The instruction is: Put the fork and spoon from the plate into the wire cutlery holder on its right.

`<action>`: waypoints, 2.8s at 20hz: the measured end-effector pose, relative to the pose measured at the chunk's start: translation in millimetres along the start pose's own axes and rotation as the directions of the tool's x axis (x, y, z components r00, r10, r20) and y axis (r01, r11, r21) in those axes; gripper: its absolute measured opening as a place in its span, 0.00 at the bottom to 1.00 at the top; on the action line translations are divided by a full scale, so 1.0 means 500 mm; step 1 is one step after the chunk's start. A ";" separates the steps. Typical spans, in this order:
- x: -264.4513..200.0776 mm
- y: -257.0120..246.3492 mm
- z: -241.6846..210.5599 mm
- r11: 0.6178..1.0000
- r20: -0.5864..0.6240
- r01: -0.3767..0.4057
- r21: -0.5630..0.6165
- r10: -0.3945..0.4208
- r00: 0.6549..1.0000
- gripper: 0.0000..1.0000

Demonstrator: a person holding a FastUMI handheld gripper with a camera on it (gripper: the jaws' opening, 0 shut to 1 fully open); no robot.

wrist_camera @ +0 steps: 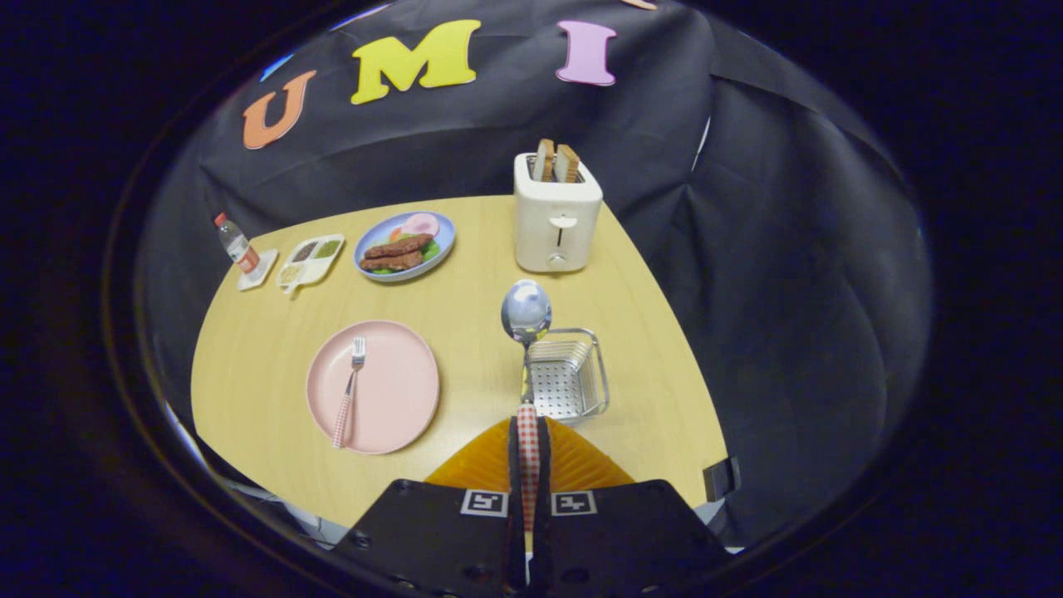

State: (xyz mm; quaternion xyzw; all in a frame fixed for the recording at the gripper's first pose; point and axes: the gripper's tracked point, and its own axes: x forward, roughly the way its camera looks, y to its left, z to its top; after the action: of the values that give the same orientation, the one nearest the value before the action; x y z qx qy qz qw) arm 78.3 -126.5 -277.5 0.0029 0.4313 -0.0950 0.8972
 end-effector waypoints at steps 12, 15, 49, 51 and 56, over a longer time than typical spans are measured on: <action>0.007 -0.058 -0.018 0.998 -0.263 -0.046 -0.038 0.035 0.964 0.04; 0.013 -0.076 -0.015 0.997 -0.334 -0.026 -0.070 0.001 0.943 0.04; 0.102 -0.057 -0.002 0.991 -0.645 -0.060 -0.119 -0.031 0.763 0.06; 0.099 -0.055 0.005 0.989 -0.637 -0.061 -0.137 -0.041 0.770 0.08; 0.099 -0.035 0.037 0.984 -0.576 -0.066 -0.163 -0.040 0.816 0.12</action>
State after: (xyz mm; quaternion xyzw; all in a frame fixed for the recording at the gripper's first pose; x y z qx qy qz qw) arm 119.8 -153.5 -303.1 -0.0444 0.6893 -0.0452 0.7217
